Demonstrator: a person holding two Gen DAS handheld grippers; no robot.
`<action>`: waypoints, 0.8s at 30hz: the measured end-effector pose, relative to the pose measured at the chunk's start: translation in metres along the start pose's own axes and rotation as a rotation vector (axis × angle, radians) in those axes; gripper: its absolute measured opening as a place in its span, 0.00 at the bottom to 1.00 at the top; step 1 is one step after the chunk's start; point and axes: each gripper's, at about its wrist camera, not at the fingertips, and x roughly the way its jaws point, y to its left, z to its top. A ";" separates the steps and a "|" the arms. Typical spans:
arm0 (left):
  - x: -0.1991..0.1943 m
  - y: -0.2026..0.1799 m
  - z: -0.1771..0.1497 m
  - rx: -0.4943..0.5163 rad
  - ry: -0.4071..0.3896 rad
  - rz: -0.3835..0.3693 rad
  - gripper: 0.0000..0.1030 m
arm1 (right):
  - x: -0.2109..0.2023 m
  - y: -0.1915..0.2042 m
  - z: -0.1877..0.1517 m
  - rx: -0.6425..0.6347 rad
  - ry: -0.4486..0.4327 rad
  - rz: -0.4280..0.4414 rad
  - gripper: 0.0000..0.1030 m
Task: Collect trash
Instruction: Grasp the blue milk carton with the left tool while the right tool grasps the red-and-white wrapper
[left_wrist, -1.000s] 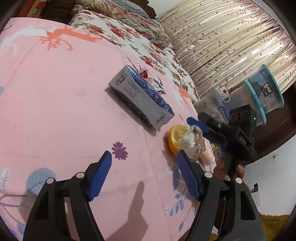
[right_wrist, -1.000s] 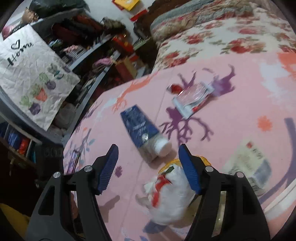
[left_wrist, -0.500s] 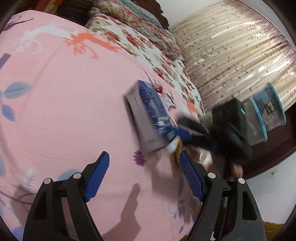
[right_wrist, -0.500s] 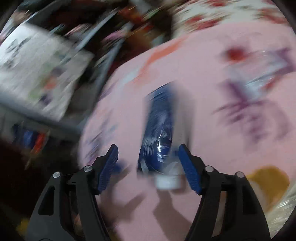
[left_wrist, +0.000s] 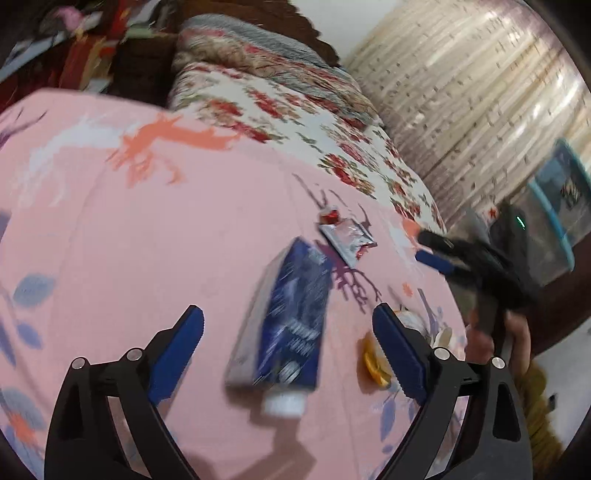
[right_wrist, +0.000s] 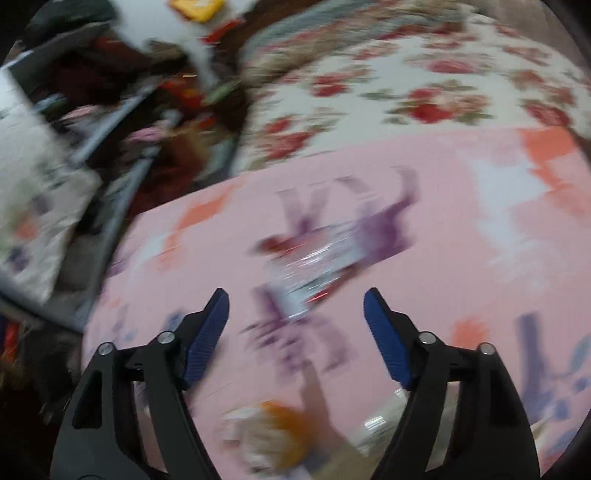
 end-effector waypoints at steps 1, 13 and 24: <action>0.005 -0.008 0.001 0.028 -0.001 0.006 0.88 | 0.006 -0.006 0.007 0.008 0.015 -0.019 0.75; 0.055 -0.006 -0.010 0.116 0.059 0.199 0.70 | 0.083 -0.023 0.026 0.206 0.111 0.075 0.64; 0.041 -0.014 -0.017 0.149 0.023 0.206 0.49 | 0.056 0.008 0.008 0.098 0.085 0.197 0.11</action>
